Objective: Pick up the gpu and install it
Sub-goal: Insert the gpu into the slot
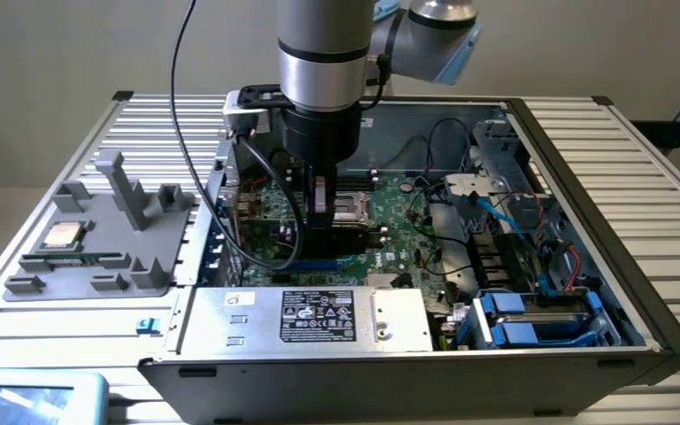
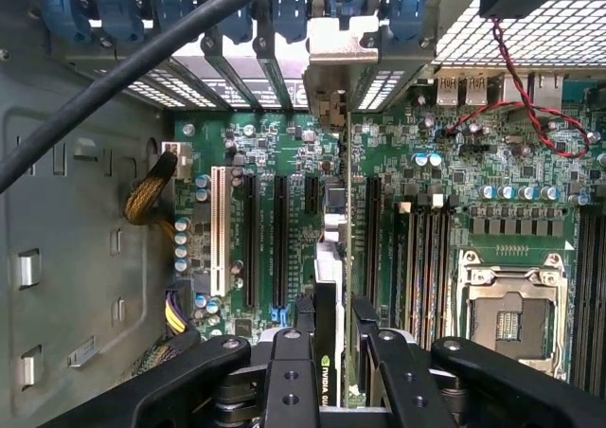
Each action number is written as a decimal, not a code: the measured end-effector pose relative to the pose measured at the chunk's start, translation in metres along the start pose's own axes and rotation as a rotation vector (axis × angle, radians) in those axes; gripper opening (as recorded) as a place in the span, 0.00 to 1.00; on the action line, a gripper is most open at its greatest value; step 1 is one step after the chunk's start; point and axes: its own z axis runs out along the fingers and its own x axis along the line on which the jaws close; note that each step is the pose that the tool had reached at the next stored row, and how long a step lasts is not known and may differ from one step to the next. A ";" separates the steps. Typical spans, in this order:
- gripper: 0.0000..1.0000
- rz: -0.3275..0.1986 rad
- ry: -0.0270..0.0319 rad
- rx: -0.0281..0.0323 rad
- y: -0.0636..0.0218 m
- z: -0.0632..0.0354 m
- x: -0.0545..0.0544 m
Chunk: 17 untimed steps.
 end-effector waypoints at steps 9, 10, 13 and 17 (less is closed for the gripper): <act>0.25 0.000 0.0001 0.0105 0.0018 0.0090 0.000; 0.25 0.000 0.0000 0.0105 0.0018 0.0090 0.000; 0.25 0.001 -0.0002 0.0109 0.0033 0.0107 0.000; 0.25 0.000 -0.0002 0.0111 0.0040 0.0112 -0.001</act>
